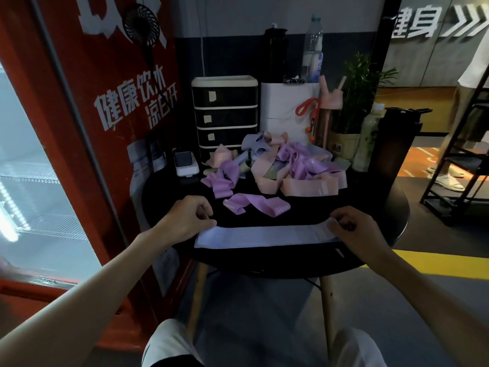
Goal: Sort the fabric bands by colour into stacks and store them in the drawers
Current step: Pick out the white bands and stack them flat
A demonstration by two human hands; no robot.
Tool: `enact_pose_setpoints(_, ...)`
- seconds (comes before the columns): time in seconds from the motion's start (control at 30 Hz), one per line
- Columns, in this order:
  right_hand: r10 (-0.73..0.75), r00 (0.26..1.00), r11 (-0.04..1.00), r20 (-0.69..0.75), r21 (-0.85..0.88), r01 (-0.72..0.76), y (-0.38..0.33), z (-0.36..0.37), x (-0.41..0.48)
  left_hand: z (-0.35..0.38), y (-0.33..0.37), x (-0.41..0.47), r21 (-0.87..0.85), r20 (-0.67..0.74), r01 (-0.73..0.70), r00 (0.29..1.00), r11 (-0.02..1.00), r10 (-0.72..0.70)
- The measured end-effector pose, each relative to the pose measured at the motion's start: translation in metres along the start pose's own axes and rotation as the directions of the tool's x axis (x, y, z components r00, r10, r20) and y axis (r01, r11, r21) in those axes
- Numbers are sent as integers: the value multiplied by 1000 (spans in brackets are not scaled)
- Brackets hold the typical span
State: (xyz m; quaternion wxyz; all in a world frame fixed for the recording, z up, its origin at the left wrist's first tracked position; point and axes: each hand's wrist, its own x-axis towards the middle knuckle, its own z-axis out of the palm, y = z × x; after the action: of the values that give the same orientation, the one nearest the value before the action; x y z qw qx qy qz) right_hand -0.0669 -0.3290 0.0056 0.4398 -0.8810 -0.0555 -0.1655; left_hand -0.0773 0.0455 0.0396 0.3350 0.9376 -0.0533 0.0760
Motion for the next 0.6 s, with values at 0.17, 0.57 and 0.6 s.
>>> enact_pose_setpoints(0.17, -28, 999, 994, -22, -104, 26, -1, 0, -2, 5, -14, -10, 61, 112, -73, 992, 995, 66)
enact_pose_setpoints(0.57, -35, 999, 971, 17, -235, 38, 6, 5, -4, 7, -30, -28, -22, 119, -155, 980, 988, 157)
enact_pose_setpoints(0.6, -35, 999, 969, 23, -243, 40, 6, 5, -4, 8, -32, -29, -27, 111, -162, 980, 986, 164)
